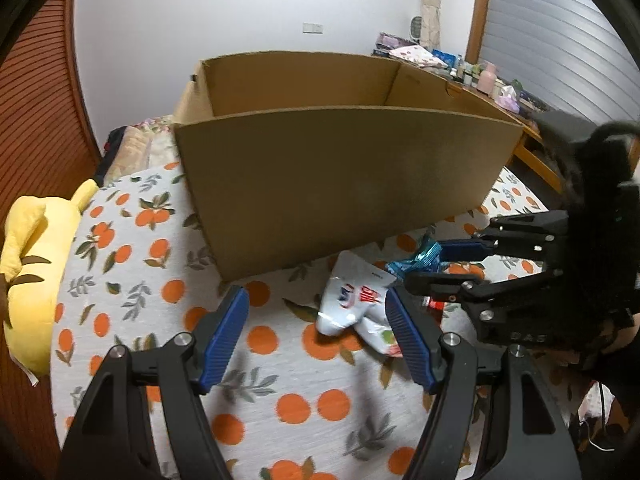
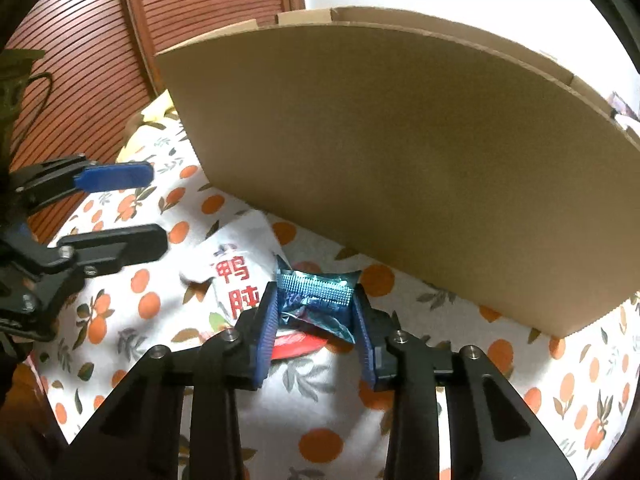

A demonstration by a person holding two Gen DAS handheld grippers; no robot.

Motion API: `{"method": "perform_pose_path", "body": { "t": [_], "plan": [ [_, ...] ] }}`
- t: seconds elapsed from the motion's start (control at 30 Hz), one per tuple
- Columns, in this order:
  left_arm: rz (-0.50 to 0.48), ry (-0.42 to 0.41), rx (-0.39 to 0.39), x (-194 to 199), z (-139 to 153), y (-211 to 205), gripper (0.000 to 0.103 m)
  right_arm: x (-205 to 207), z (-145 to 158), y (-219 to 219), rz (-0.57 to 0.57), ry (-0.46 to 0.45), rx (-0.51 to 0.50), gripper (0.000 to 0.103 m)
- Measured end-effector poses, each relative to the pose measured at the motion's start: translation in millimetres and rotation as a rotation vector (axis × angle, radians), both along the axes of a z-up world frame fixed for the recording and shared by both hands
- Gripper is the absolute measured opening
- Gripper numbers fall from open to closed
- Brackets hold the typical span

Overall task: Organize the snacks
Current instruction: 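Grasp the white duck-gizzard bag with the left gripper while the right holds the teal wrapper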

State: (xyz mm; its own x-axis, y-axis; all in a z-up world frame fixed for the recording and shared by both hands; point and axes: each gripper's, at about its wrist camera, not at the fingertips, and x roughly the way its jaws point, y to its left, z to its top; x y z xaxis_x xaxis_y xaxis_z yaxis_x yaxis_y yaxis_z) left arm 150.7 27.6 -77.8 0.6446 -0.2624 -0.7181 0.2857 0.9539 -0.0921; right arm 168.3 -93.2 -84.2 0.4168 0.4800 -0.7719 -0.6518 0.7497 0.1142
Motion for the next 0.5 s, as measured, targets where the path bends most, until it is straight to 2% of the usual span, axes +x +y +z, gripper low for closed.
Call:
{"method": "perform_pose_path", "body": {
  "t": [0.3, 0.5],
  "plan": [
    [-0.064, 0.05, 0.018, 10, -13, -32, 0.071, -14, 16, -34, -0.041, -0.021, 0.056, 0.034],
    [-0.065, 0.078, 0.042, 18, -24, -42, 0.071, -22, 19, -59, -0.084, -0.027, 0.071, 0.034]
  ]
}}
